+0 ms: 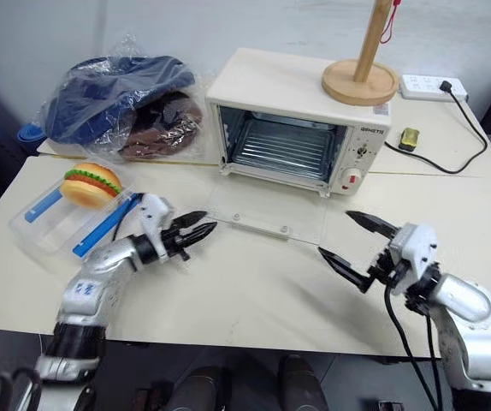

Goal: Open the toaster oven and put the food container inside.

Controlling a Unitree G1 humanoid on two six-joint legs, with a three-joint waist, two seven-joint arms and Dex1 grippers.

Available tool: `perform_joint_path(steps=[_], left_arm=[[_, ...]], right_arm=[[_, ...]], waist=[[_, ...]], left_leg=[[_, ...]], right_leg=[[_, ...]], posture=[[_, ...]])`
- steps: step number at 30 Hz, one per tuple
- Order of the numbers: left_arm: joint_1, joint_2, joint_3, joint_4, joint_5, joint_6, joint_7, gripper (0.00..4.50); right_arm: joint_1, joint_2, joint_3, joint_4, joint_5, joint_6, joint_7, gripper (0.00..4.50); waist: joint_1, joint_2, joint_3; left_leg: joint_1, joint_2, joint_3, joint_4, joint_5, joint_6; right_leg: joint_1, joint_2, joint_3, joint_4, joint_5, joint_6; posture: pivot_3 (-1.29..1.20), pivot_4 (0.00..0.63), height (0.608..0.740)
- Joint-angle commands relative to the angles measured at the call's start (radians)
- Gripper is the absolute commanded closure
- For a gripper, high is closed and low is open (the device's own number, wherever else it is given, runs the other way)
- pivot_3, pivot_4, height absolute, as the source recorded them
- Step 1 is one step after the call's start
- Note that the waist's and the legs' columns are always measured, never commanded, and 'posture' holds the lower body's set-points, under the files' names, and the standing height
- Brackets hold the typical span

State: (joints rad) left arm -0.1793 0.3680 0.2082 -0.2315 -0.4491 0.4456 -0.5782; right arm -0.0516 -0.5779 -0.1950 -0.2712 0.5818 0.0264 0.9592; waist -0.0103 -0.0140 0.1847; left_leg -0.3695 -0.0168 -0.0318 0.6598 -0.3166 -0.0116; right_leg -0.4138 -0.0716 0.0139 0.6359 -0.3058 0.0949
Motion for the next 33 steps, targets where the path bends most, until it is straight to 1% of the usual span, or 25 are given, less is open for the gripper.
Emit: perform_joint_path(steps=[1, 2, 3, 5, 6, 8, 11, 13, 14, 17, 20, 22, 25, 28, 30, 32, 33], left_arm=[[0.149, 0.03, 0.262, -0.243, -0.204, 0.068, 0.057, 1.35], [0.222, 0.03, 0.358, -0.282, -0.252, 0.074, 0.076, 1.03], [0.292, 0.031, 0.446, -0.308, -0.285, 0.077, 0.093, 0.81], [0.397, 0.025, 0.579, -0.332, -0.35, 0.096, 0.147, 0.18], [0.439, 0.019, 0.653, -0.324, -0.384, 0.103, 0.188, 0.09], [0.503, 0.014, 0.78, -0.298, -0.453, 0.162, 0.32, 0.09], [0.539, 0.026, 0.879, -0.25, -0.567, 0.212, 0.431, 0.09], [0.527, 0.068, 0.892, -0.221, -0.635, 0.269, 0.495, 0.09], [0.504, 0.097, 0.884, -0.208, -0.712, 0.306, 0.537, 0.09], [0.41, 0.214, 0.831, -0.138, -0.851, 0.421, 0.694, 0.09], [0.315, 0.313, 0.765, -0.049, -0.877, 0.495, 0.802, 0.09], [0.254, 0.364, 0.73, 0.024, -0.917, 0.553, 0.897, 0.09], [0.175, 0.425, 0.677, 0.118, -0.959, 0.627, 0.967, 0.09], [0.131, 0.487, 0.62, 0.203, -0.975, 0.724, 1.018, 0.68], [0.11, 0.512, 0.602, 0.242, -0.975, 0.754, 1.03, 1.22], [0.079, 0.522, 0.596, 0.278, -0.984, 0.771, 1.051, 1.92], [0.054, 0.532, 0.59, 0.295, -0.984, 0.776, 1.05, 2.17]], right_arm=[[-0.034, 0.026, 0.02, 0.007, 0.012, -0.048, 0.046, 0.0], [-0.052, 0.041, 0.034, 0.023, 0.004, -0.068, 0.056, 0.0], [-0.069, 0.055, 0.049, 0.037, -0.001, -0.082, 0.069, 0.0], [-0.097, 0.077, 0.076, 0.062, -0.016, -0.114, 0.095, 0.0], [-0.112, 0.09, 0.09, 0.076, -0.024, -0.132, 0.106, 0.0], [-0.136, 0.11, 0.115, 0.101, -0.036, -0.163, 0.131, 0.0], [-0.158, 0.132, 0.141, 0.116, -0.027, -0.174, 0.158, 0.0], [-0.168, 0.137, 0.157, 0.114, -0.014, -0.162, 0.172, 0.0], [-0.173, 0.14, 0.162, 0.11, -0.012, -0.155, 0.168, 0.0], [-0.183, 0.142, 0.166, 0.11, -0.033, -0.166, 0.162, 0.0], [-0.183, 0.14, 0.17, 0.108, -0.042, -0.168, 0.156, 0.0], [-0.179, 0.139, 0.171, 0.106, -0.045, -0.167, 0.154, 0.0], [-0.156, 0.138, 0.172, 0.101, -0.048, -0.172, 0.153, 0.0], [-0.13, 0.137, 0.172, 0.092, -0.054, -0.176, 0.149, 0.0], [-0.124, 0.137, 0.171, 0.089, -0.058, -0.179, 0.144, 0.0], [-0.119, 0.137, 0.169, 0.088, -0.063, -0.182, 0.136, 0.0], [-0.114, 0.136, 0.167, 0.086, -0.069, -0.184, 0.129, 0.0]], waist=[[0.007, 0.0, 0.0], [0.008, 0.0, 0.0], [0.007, 0.0, 0.0], [0.006, 0.0, 0.0], [0.007, 0.0, 0.0], [0.01, -0.001, -0.001], [0.02, -0.001, -0.001], [0.024, -0.001, -0.001], [0.026, -0.001, -0.001], [0.033, -0.001, -0.001], [0.029, -0.001, -0.001], [0.02, -0.001, -0.001], [0.004, -0.001, -0.001], [0.0, -0.002, -0.001], [-0.003, -0.002, -0.001], [-0.007, -0.002, -0.001], [-0.008, -0.002, -0.001]], left_leg=[[0.0, 0.0, 0.0, 0.0, 0.0, 0.0], [0.0, 0.0, 0.0, 0.0, 0.0, 0.0], [0.0, 0.0, -0.001, 0.0, -0.001, 0.0], [0.001, 0.0, 0.0, 0.0, -0.002, 0.001], [0.001, 0.0, -0.001, 0.0, -0.004, 0.005], [0.001, -0.001, -0.002, 0.0, -0.006, 0.008], [0.001, -0.001, -0.005, 0.001, -0.007, 0.008], [0.001, -0.003, -0.006, 0.001, -0.007, 0.008], [0.001, -0.003, -0.007, 0.001, -0.007, 0.008], [0.0, -0.004, -0.009, 0.002, -0.007, 0.008], [0.0, -0.004, -0.01, 0.002, -0.007, 0.007], [0.0, -0.004, -0.01, 0.002, -0.005, 0.003], [-0.001, -0.004, -0.009, 0.0, -0.004, 0.0], [-0.001, -0.003, -0.009, 0.0, -0.004, -0.001], [-0.001, -0.003, -0.009, 0.0, -0.003, -0.001], [0.0, -0.003, -0.009, 0.0, -0.003, -0.002], [0.0, -0.003, -0.009, 0.0, -0.003, -0.002]], right_leg=[[0.0, 0.0, -0.001, -0.001, 0.0, 0.0], [0.0, 0.0, -0.001, -0.003, 0.0, -0.001], [0.001, 0.0, -0.001, -0.004, 0.0, -0.001], [0.002, 0.0, -0.001, -0.006, 0.0, -0.001], [0.003, -0.001, -0.002, -0.007, 0.0, -0.001], [0.004, -0.001, -0.004, -0.007, 0.0, -0.001], [0.005, -0.003, -0.006, -0.008, 0.0, -0.001], [0.006, -0.004, -0.007, -0.008, -0.001, -0.002], [0.006, -0.004, -0.007, -0.008, -0.001, -0.002], [0.006, -0.005, -0.008, -0.008, -0.001, -0.002], [0.006, -0.005, -0.008, -0.008, -0.001, -0.002], [0.005, -0.004, -0.008, -0.008, -0.001, -0.002], [0.004, -0.003, -0.008, -0.007, -0.001, -0.002], [0.003, -0.003, -0.008, -0.006, -0.001, -0.002], [0.003, -0.003, -0.008, -0.006, -0.001, -0.002], [0.003, -0.003, -0.008, -0.006, -0.001, -0.002], [0.003, -0.003, -0.008, -0.005, -0.001, -0.002]], posture=[[0.0, 0.15, 0.74], [0.0, 0.15, 0.74], [0.0, 0.15, 0.74], [0.0, 0.15, 0.74], [0.0, 0.15, 0.74], [0.0, 0.15, 0.74], [0.0, 0.15, 0.74], [0.0, 0.15, 0.74], [0.0, 0.15, 0.74], [0.0, 0.15, 0.74], [0.0, 0.15, 0.74], [0.0, 0.15, 0.74], [0.0, 0.15, 0.74], [0.0, 0.15, 0.74], [0.0, 0.15, 0.74], [0.0, 0.15, 0.74], [0.0, 0.15, 0.74]])
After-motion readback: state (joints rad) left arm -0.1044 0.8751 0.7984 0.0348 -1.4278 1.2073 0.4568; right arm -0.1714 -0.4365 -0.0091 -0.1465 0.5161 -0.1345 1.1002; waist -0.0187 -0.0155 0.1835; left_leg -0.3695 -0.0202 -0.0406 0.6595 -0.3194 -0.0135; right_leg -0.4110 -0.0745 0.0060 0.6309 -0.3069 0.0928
